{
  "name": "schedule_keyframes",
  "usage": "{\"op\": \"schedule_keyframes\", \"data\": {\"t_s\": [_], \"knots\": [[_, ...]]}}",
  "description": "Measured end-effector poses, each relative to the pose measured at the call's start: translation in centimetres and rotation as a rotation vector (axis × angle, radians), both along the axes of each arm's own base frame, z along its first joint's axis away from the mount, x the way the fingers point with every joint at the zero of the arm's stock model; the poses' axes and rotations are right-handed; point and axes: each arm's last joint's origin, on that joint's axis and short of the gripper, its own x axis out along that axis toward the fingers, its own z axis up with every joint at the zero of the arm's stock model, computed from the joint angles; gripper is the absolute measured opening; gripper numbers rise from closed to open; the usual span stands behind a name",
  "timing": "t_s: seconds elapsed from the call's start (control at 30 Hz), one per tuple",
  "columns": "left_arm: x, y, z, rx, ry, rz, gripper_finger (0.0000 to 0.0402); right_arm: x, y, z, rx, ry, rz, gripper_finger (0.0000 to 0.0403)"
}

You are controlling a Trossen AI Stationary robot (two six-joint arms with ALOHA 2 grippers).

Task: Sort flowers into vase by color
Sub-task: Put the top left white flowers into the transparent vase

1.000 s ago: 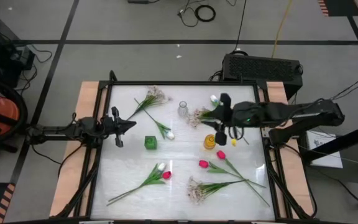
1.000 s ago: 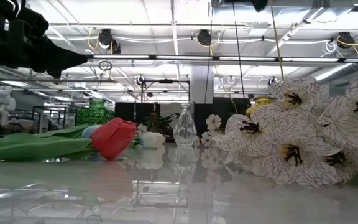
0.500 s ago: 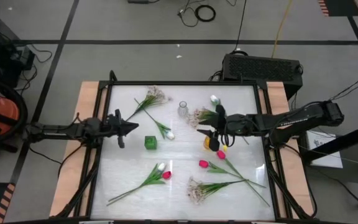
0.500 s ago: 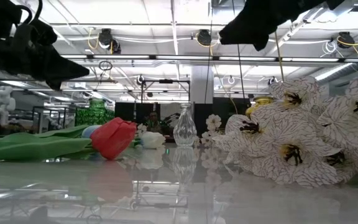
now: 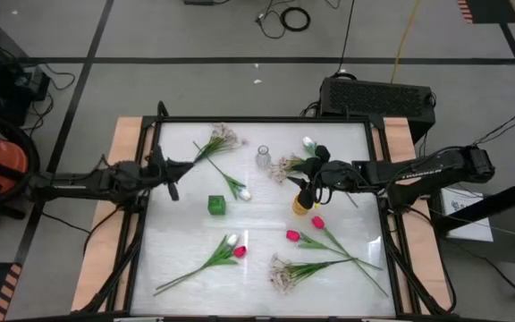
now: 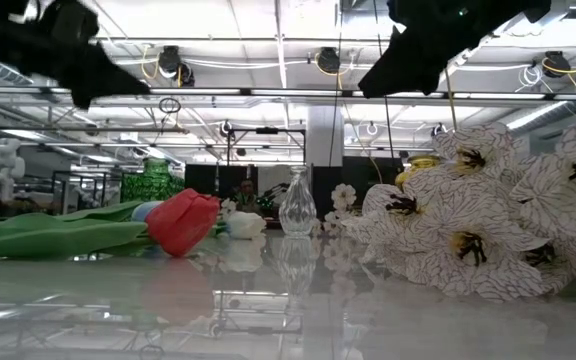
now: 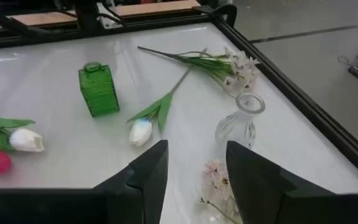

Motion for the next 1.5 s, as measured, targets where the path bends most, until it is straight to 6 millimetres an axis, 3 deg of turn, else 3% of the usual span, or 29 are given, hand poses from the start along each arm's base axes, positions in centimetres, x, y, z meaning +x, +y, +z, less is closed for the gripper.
{"op": "schedule_keyframes", "data": {"t_s": [0.2, 0.3, 0.4, 0.5, 0.67, 0.87, 1.17, 1.5], "knots": [[0.7, 0.2, 8.0, 0.100, 0.052, 0.041, 0.0021, 0.1, 0.0, -0.1, -0.012, 0.004, 0.008, 0.0155], [1.3, 0.4, 11.3, 0.098, 0.056, 0.064, 0.0043, 0.1, 0.0, -0.1, -0.020, 0.010, 0.012, 0.0155], [2.3, 0.4, 13.2, 0.078, 0.091, -0.015, 0.0088, 0.1, 0.0, -0.1, -0.030, 0.012, 0.018, 0.0155], [3.7, 0.5, 13.6, 0.084, 0.131, -0.049, 0.0138, 0.1, 0.0, -0.1, -0.044, 0.017, 0.025, 0.0155], [5.6, 0.9, 12.1, 0.179, 0.266, 0.053, 0.0189, 0.3, 0.0, 0.2, -0.078, -0.002, 0.038, 0.0155], [6.9, 2.4, 8.3, 0.178, 0.427, 0.142, 0.0198, 0.3, 0.0, 0.2, -0.074, -0.008, 0.035, 0.0155], [5.3, 4.7, 2.2, -0.081, 0.638, 0.096, 0.0198, 0.3, -0.1, 0.3, -0.081, -0.018, 0.036, 0.0155], [4.5, 5.9, -2.6, -0.203, 0.706, 0.155, 0.0198, 0.4, -0.2, 0.4, -0.112, -0.012, 0.045, 0.0155]]}}
